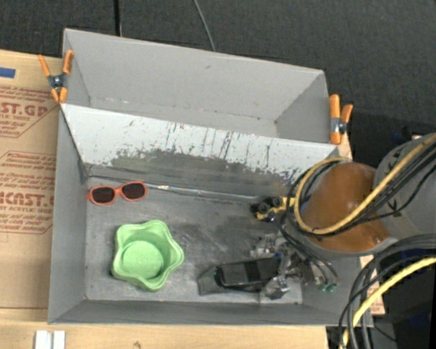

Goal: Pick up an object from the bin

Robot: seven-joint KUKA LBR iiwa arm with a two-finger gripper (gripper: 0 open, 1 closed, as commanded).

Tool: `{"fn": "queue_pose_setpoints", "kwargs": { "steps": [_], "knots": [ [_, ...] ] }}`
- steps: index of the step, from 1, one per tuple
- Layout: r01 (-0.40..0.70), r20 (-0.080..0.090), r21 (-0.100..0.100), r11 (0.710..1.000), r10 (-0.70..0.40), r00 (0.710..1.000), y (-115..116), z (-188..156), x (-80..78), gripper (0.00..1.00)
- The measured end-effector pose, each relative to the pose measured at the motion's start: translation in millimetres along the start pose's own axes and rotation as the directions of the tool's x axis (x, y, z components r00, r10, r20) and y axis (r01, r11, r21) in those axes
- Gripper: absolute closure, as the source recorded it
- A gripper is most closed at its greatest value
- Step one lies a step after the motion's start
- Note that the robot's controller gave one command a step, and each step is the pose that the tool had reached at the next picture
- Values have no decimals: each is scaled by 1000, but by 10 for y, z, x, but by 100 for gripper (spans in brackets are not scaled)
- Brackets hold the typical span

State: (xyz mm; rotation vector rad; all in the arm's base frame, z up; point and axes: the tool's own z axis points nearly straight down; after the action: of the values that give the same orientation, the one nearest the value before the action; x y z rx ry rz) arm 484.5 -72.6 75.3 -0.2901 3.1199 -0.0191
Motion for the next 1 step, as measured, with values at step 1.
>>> {"fn": "queue_pose_setpoints", "kwargs": {
  "steps": [1],
  "knots": [
    [0,-3,-3,1000,0,1000,10,-19,11,100]
  ]
}}
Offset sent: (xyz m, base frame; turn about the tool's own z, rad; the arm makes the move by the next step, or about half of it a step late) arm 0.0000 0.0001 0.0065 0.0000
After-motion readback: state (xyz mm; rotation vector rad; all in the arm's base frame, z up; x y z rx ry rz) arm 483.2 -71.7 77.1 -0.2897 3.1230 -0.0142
